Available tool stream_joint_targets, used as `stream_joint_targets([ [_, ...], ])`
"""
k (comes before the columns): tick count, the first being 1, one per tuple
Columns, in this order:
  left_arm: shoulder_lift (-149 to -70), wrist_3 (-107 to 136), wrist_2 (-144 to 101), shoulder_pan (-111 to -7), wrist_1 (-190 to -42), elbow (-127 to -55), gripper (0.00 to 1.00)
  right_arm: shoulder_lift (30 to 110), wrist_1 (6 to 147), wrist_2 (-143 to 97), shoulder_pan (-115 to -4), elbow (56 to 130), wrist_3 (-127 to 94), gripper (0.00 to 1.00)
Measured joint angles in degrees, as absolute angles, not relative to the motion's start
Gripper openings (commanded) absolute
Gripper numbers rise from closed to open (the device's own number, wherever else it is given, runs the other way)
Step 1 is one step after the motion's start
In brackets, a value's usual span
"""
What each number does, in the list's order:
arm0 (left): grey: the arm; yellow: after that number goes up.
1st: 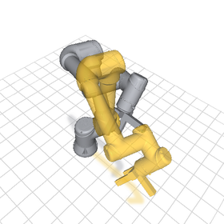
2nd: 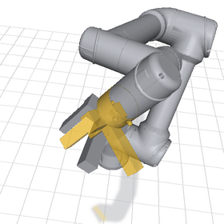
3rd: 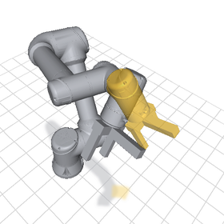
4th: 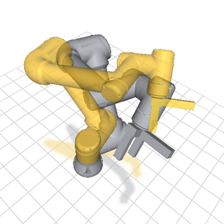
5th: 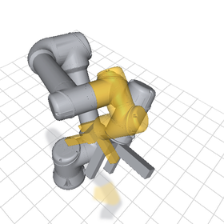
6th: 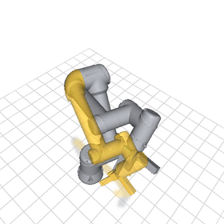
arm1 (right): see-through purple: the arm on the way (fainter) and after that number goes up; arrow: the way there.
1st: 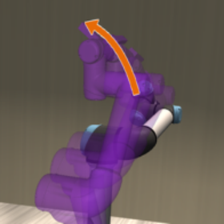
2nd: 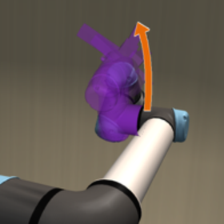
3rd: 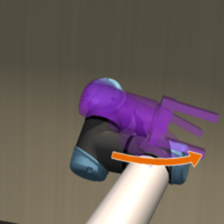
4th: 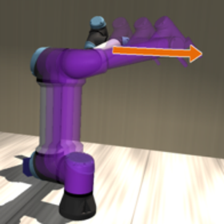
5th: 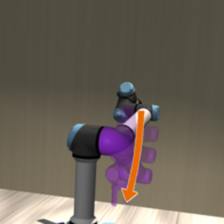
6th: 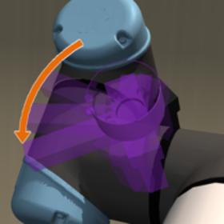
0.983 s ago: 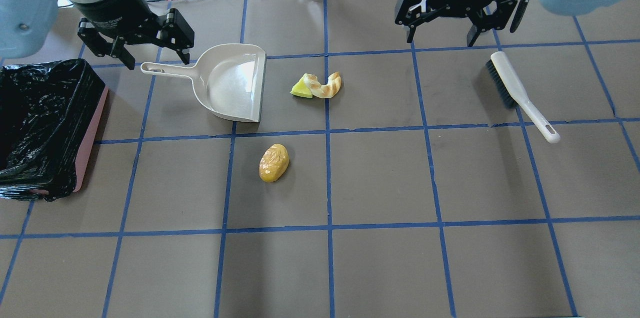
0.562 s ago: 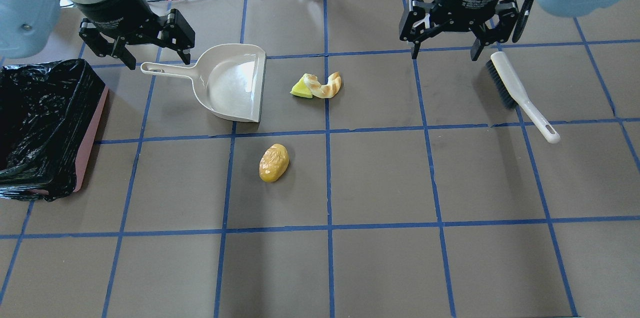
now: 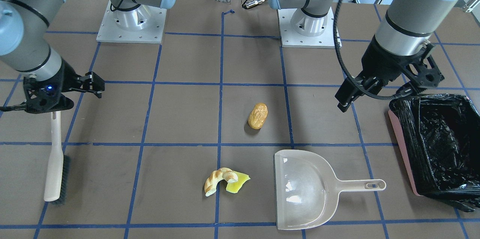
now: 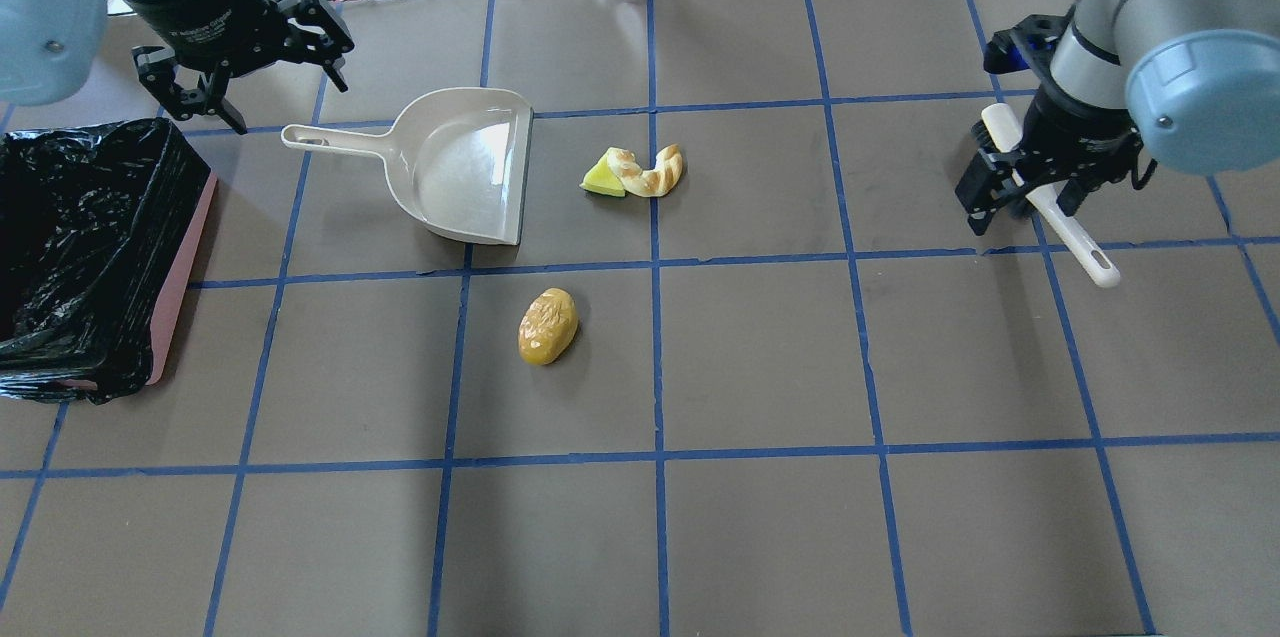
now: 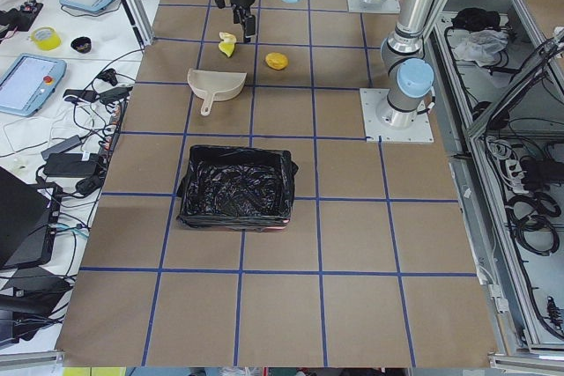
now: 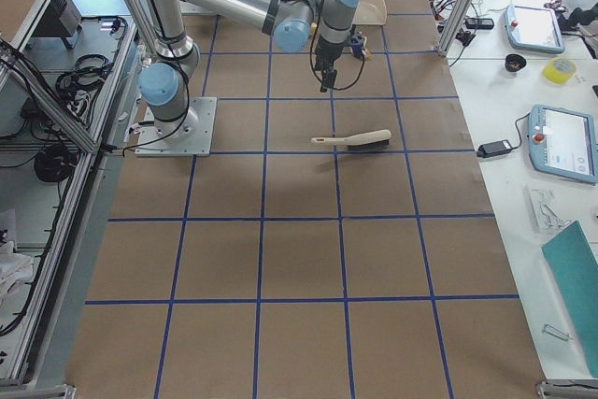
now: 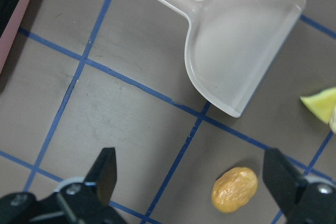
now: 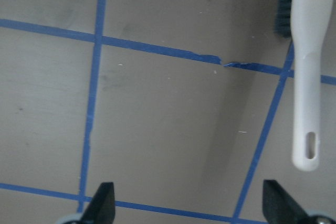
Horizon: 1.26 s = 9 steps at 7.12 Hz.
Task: Sweep and dump trash into bin
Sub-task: 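Grasp the dustpan handle with the left gripper while the right gripper grasps the brush handle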
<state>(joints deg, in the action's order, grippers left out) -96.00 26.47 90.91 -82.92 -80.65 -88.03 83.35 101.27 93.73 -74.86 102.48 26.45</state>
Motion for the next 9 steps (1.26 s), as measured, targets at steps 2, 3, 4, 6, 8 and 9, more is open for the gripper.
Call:
stream_joint_targets([
  [2,-97.6,48.7,90.8,-80.8,-78.8,-89.3,1.00,80.5,106.1,94.7,-67.1,104.5,37.2,0.96],
  [3,-99.2,58.5,90.5,-80.4,-78.1,-89.0,1.00,79.0,109.8,94.6,-65.5,105.9,39.7,0.93],
  [4,-101.3,65.5,90.2,-80.3,-77.1,-88.6,1.00,77.4,113.4,94.5,-64.9,107.2,40.7,0.91],
  [6,-107.0,72.2,89.0,-80.2,-73.4,-87.4,0.97,73.7,118.8,94.8,-64.5,108.6,41.0,0.81],
  [8,-112.1,77.9,86.7,-79.6,-72.2,-85.1,0.98,72.9,119.7,94.9,-64.5,108.6,41.0,0.59],
  [9,-114.0,78.2,86.4,-78.4,-71.7,-84.2,0.99,72.9,119.8,94.9,-64.5,108.6,41.1,0.44],
])
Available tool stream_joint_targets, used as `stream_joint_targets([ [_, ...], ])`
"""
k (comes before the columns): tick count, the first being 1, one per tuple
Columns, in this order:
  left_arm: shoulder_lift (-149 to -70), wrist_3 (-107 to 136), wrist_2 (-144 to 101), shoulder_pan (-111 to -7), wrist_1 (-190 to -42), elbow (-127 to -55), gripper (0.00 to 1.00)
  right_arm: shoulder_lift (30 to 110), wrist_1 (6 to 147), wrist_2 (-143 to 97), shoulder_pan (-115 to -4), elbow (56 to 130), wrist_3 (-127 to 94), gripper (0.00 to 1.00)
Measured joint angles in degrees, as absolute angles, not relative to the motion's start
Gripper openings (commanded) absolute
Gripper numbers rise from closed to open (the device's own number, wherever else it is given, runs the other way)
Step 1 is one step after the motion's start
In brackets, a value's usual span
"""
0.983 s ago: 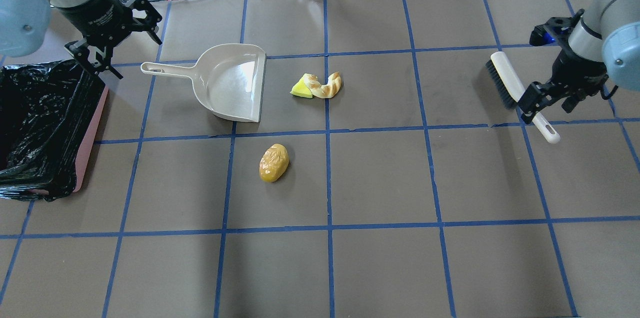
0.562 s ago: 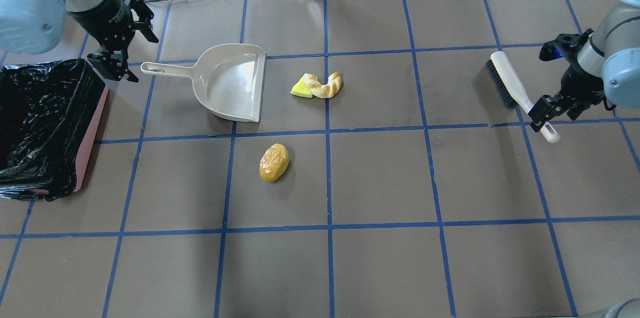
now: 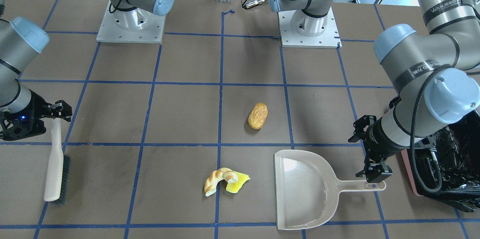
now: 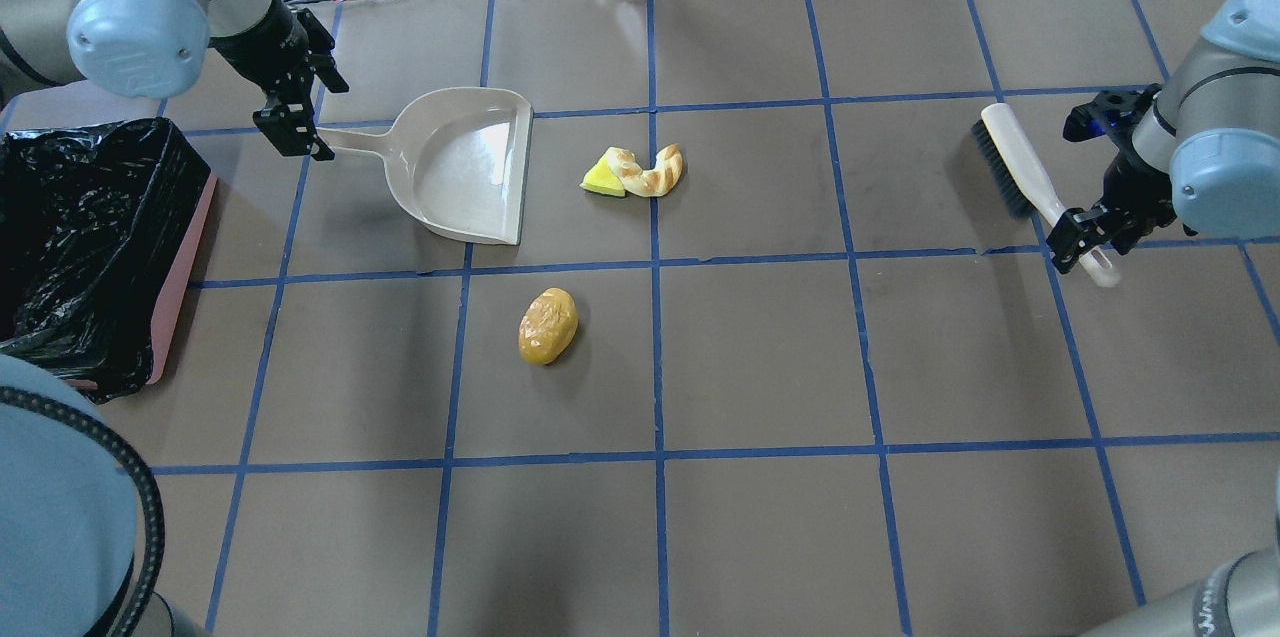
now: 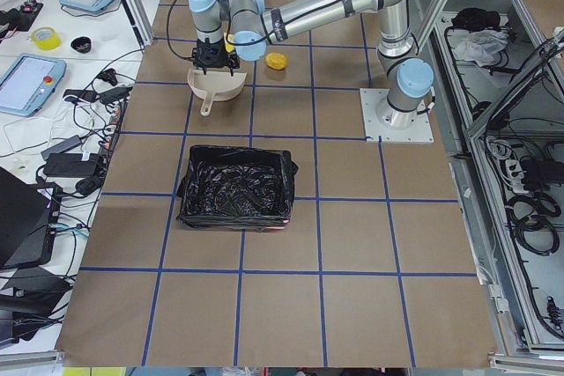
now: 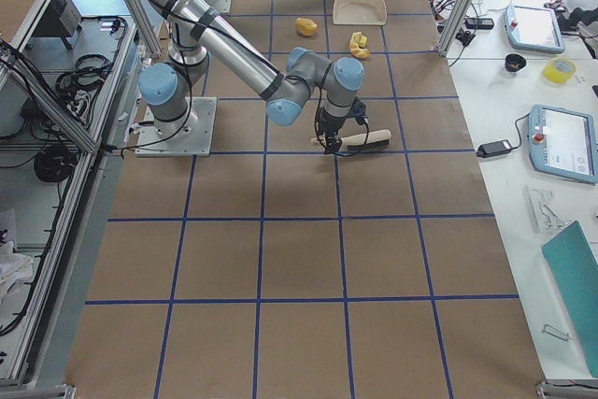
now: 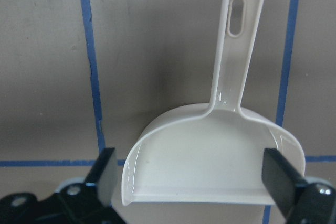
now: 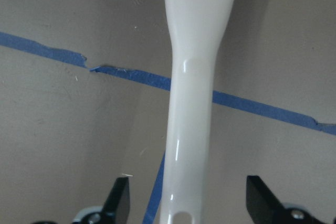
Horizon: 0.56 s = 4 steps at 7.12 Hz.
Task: Sweep and dump trash into bin
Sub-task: 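Grasp the dustpan handle with the left gripper while the right gripper grasps the brush handle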
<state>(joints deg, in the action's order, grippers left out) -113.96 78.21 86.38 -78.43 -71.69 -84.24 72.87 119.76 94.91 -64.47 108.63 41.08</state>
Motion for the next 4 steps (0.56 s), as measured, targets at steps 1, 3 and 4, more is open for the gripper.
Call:
stream_joint_targets([
  [1,-115.8,78.0,86.2,-77.1,-70.0,-84.0,1.00,72.9,119.6,94.9,-64.5,108.6,41.1,0.31],
  [3,-119.0,78.5,86.2,-76.1,-66.6,-84.1,1.00,72.9,118.9,94.9,-64.5,108.6,40.7,0.07],
  [4,-120.3,78.8,86.2,-76.0,-65.2,-84.1,1.00,72.9,118.6,94.9,-64.5,108.6,40.5,0.04],
])
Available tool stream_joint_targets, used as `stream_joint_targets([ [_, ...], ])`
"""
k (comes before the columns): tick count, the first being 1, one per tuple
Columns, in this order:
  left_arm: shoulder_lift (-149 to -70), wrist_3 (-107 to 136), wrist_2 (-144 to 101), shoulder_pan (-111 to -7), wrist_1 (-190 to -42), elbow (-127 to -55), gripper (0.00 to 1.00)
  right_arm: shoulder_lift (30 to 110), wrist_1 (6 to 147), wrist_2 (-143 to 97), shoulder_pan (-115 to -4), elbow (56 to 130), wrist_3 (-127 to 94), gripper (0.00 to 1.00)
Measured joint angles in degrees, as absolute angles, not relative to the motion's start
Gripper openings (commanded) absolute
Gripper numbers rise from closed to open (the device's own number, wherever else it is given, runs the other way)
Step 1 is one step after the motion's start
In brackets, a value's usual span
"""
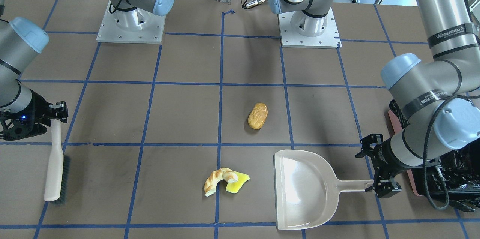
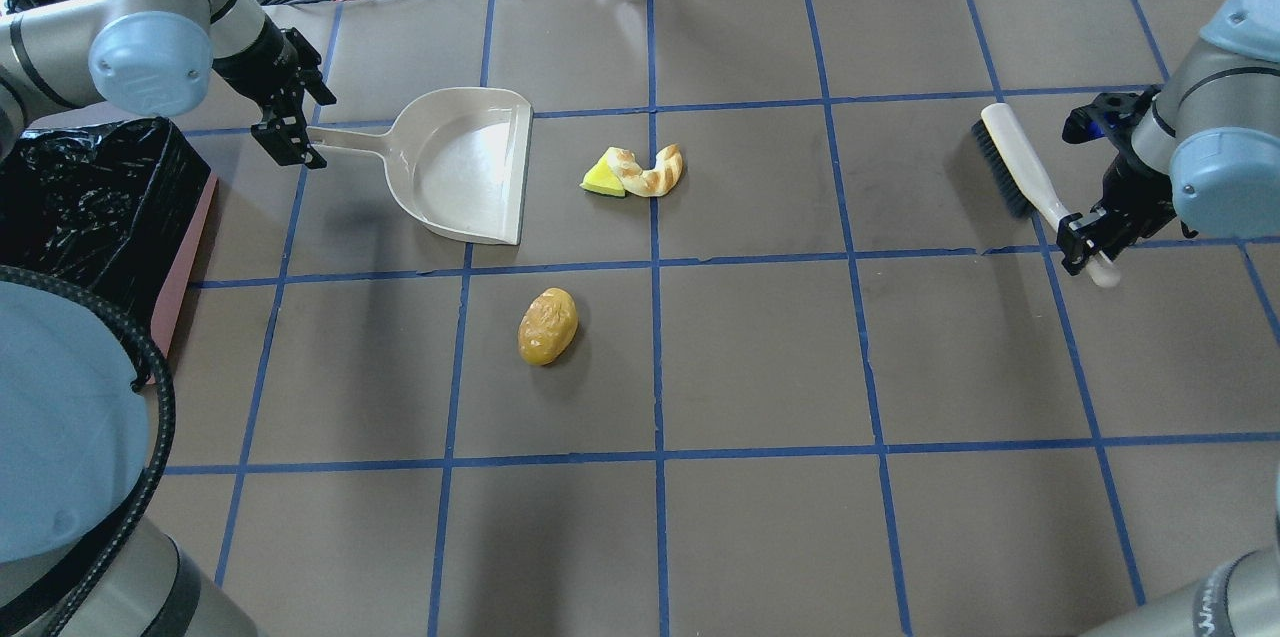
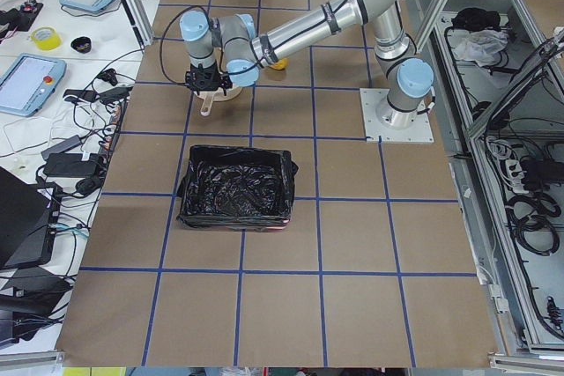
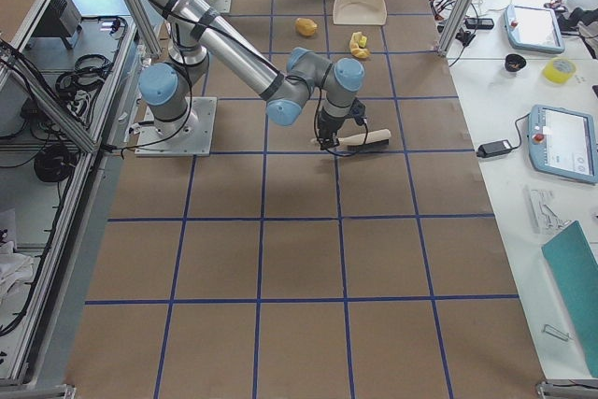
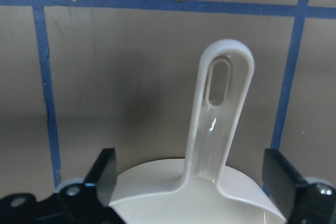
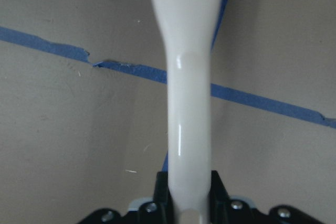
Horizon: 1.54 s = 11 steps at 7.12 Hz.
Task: Sweep and dump trash into bin
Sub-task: 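Grasp the dustpan handle with the left gripper while the right gripper grasps the brush handle, then carry the brush with the right gripper toward the trash beside the dustpan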
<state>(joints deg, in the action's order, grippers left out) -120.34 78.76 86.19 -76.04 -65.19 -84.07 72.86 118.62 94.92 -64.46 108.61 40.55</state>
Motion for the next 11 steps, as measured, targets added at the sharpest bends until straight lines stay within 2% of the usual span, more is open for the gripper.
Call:
stream_joint_targets([
  [3,-122.3,80.2,86.2,-76.0,-62.5,-84.0,1.00,74.6,116.3,94.8,-64.7,108.0,37.4,0.00],
  [5,-122.6,80.6,86.2,-76.0,-62.1,-84.3,0.98,78.0,110.1,94.0,-69.4,107.0,24.5,0.00],
  [7,-122.9,80.4,86.4,-76.0,-62.1,-84.6,0.85,78.9,107.4,93.9,-80.1,106.3,5.4,0.00],
  [8,-123.1,80.1,86.4,-76.0,-62.1,-84.7,0.61,78.9,106.8,93.7,-85.2,106.0,-3.8,0.00],
  [9,-123.2,79.8,86.4,-76.0,-62.1,-84.7,0.22,78.4,106.6,93.4,-90.0,105.8,-11.3,0.00],
  [10,-123.3,79.8,86.4,-76.0,-62.1,-84.8,0.00,77.1,106.5,92.3,-94.4,104.9,-17.6,0.00],
  [11,-123.2,79.7,86.3,-76.0,-62.0,-84.8,0.00,74.7,106.4,90.2,-98.5,102.5,-23.7,0.00],
])
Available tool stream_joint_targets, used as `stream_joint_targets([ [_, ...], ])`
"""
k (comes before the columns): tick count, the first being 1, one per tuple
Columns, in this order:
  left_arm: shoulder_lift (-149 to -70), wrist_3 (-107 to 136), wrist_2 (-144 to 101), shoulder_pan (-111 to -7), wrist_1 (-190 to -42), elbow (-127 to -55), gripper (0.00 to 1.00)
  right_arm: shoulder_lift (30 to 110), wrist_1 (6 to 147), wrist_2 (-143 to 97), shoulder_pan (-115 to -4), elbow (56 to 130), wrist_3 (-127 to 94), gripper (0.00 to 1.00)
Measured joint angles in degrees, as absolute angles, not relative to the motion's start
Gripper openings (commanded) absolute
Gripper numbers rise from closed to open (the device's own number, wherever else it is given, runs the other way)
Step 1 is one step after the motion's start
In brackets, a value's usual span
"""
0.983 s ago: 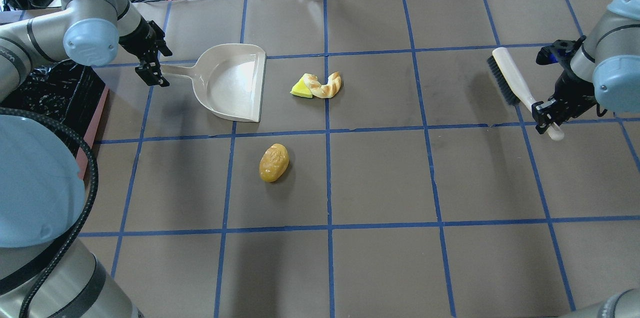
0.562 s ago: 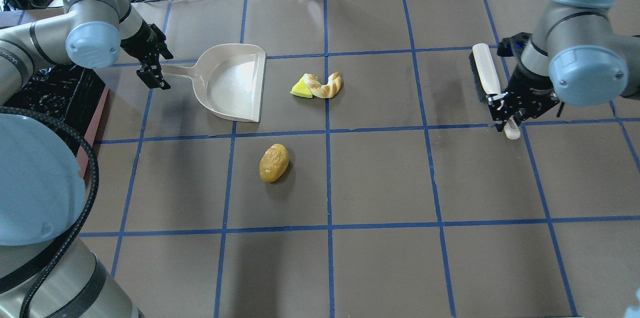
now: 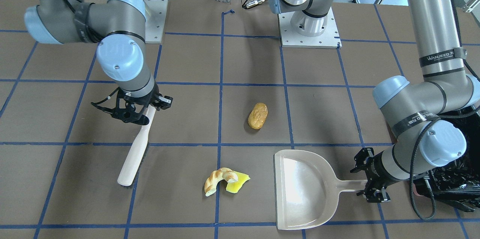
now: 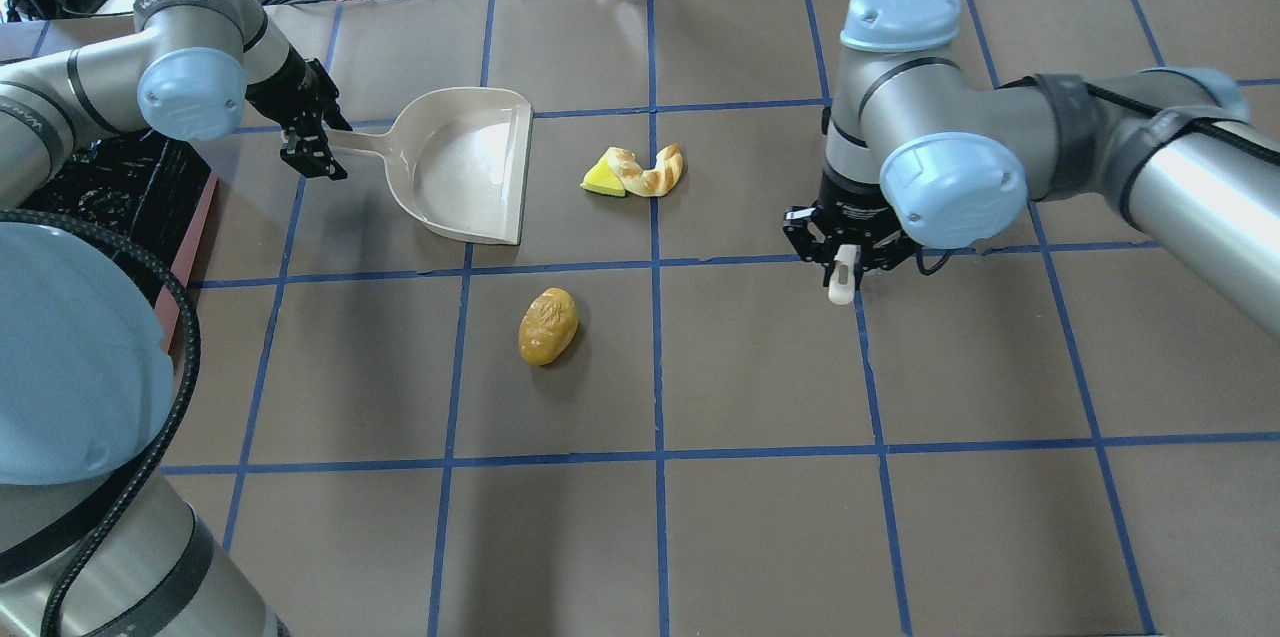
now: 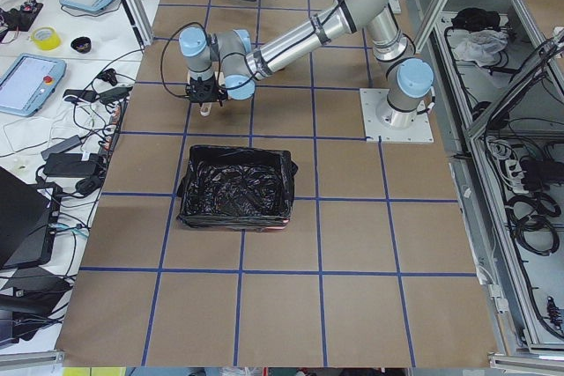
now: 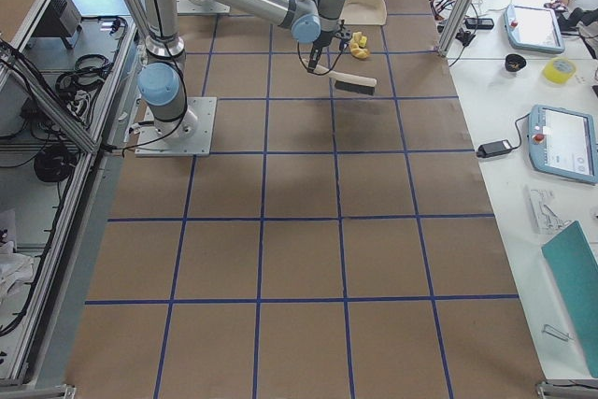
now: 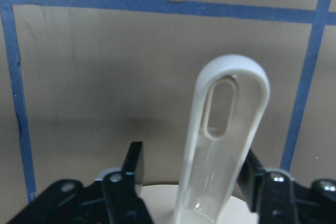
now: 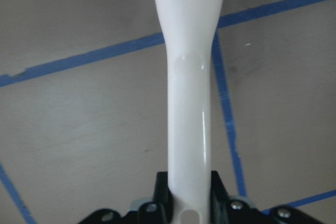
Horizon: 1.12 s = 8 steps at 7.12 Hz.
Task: Sweep and dump trash into bin
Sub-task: 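Carry the brush with the right gripper toward the trash beside the dustpan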
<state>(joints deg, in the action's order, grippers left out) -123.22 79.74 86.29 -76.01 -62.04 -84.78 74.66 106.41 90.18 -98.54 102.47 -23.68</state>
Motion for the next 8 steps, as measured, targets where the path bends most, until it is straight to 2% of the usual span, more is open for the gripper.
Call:
stream_joint_targets([
  [4,-122.4,78.4,83.6,-76.2,-58.9,-84.7,0.00,62.7,107.8,82.2,-109.7,90.8,-35.8,0.00],
  [8,-123.2,78.7,91.4,-80.8,-58.3,-84.6,0.00,59.6,110.3,79.6,-111.8,89.3,-36.0,0.00],
])
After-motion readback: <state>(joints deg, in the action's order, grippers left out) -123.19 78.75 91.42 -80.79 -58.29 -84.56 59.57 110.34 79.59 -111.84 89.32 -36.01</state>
